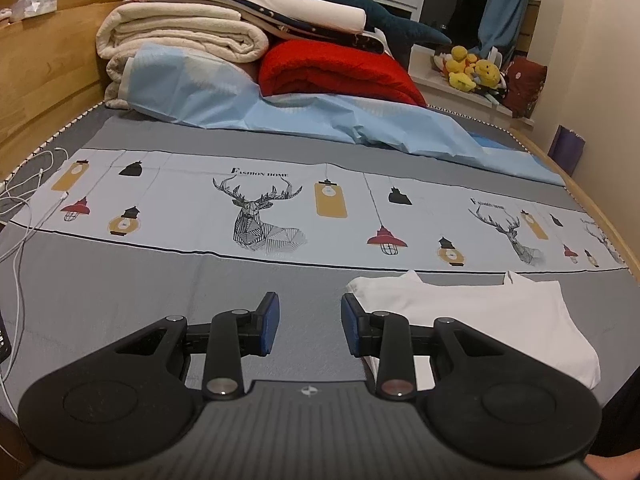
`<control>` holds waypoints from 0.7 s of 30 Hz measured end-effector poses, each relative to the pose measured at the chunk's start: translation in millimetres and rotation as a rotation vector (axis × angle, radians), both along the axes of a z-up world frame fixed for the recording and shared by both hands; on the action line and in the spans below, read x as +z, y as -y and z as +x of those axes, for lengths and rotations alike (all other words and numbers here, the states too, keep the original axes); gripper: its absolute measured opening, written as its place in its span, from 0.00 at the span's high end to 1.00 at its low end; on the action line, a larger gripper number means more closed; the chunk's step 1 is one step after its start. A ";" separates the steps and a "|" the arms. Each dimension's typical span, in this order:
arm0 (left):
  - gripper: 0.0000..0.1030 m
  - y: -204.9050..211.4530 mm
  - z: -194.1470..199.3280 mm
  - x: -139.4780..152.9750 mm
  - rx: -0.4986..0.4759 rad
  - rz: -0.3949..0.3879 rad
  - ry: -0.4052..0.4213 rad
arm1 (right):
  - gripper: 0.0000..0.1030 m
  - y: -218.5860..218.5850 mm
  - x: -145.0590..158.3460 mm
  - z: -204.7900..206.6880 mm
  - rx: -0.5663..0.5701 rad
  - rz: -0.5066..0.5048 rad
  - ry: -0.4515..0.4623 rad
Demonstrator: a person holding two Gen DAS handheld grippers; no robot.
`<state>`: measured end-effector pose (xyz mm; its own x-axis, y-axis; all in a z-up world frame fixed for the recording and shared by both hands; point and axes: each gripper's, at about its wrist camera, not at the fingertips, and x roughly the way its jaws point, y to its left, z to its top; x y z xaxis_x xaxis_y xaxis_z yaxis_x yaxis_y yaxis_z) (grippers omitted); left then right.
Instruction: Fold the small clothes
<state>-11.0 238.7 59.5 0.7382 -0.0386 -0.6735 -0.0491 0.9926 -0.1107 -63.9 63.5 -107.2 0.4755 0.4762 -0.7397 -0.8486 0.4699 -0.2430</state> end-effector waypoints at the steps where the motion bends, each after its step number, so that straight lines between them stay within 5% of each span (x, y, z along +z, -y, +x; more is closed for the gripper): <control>1: 0.63 0.8 0.6 -0.4 -0.002 -0.001 -0.002 | 0.66 -1.7 -2.8 -0.2 0.004 -0.007 0.005; 5: 0.63 3.0 8.0 -4.2 -0.008 -0.008 -0.025 | 0.68 -3.4 -4.3 0.7 0.016 -0.002 0.008; 6: 0.63 3.7 11.4 -5.8 -0.008 -0.015 -0.033 | 0.83 -2.4 -3.4 2.2 0.016 0.003 0.001; 8: 0.63 5.2 18.5 -9.8 -0.007 -0.037 -0.055 | 0.94 2.4 0.6 5.8 0.003 0.023 -0.016; 14: 0.53 9.9 48.4 -35.9 0.004 -0.192 -0.144 | 0.96 37.3 42.8 19.6 -0.119 0.241 -0.076; 21: 0.29 28.0 105.8 -100.4 -0.004 -0.462 -0.402 | 0.96 98.3 86.0 23.2 -0.209 0.434 -0.077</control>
